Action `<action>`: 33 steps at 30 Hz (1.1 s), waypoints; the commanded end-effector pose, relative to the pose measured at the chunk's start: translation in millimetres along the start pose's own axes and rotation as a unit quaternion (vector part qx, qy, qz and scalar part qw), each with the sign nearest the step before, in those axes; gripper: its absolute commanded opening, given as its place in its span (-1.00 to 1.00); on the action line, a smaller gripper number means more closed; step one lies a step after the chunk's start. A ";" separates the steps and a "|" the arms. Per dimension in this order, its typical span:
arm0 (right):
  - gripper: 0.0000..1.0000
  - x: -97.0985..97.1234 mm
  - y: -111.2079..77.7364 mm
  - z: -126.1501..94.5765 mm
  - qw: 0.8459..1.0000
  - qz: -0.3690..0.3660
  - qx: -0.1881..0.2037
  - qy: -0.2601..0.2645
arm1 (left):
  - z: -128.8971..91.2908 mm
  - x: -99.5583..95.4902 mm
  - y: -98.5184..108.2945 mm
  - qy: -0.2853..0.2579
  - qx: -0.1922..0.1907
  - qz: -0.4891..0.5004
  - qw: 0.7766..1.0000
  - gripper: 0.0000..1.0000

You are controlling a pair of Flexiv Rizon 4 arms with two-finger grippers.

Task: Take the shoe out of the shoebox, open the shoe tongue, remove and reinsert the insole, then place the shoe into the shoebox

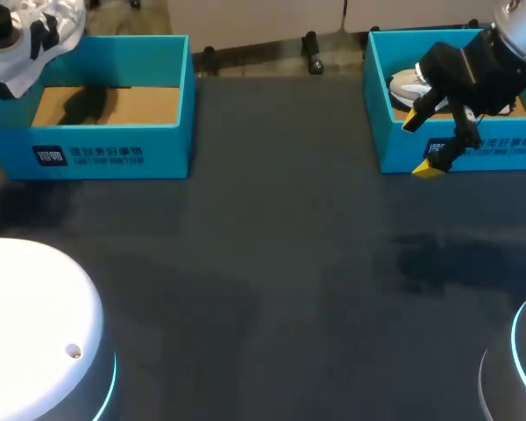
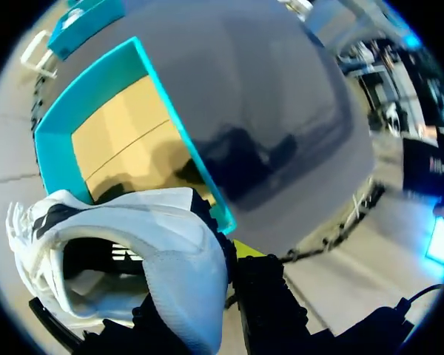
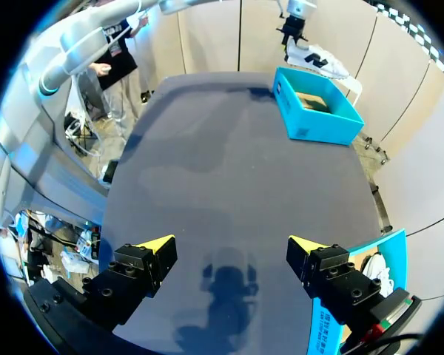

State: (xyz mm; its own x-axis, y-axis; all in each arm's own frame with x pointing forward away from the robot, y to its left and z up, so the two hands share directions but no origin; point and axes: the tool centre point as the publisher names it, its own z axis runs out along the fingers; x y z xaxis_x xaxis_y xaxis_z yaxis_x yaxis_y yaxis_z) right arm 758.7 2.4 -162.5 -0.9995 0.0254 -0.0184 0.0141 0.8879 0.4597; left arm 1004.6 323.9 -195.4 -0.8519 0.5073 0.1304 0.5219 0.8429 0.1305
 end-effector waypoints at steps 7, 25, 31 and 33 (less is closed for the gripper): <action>1.00 -1.9 1.0 0.8 1.000 0.001 0.002 0.002 | -5.1 2.4 -2.0 -0.005 -0.027 0.246 0.969 -1.00; 1.00 -1.9 1.0 0.8 1.000 0.001 0.002 0.002 | -8.3 -29.3 27.6 -0.016 -0.068 0.455 0.888 -1.00; 1.00 -1.9 1.0 0.8 1.000 0.001 0.002 0.002 | -8.3 -29.3 27.6 -0.016 -0.068 0.455 0.888 -1.00; 1.00 -1.9 1.0 0.8 1.000 0.001 0.002 0.002 | -8.3 -29.3 27.6 -0.016 -0.068 0.455 0.888 -1.00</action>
State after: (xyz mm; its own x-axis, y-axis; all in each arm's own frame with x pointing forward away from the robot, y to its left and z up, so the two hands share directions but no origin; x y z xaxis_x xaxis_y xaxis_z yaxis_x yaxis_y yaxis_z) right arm 758.7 2.3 -162.5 -0.9995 0.0256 -0.0184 0.0143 0.8879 0.4597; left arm 1045.2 330.8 -189.0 -0.0760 0.9733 0.2166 0.9934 0.0552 0.1006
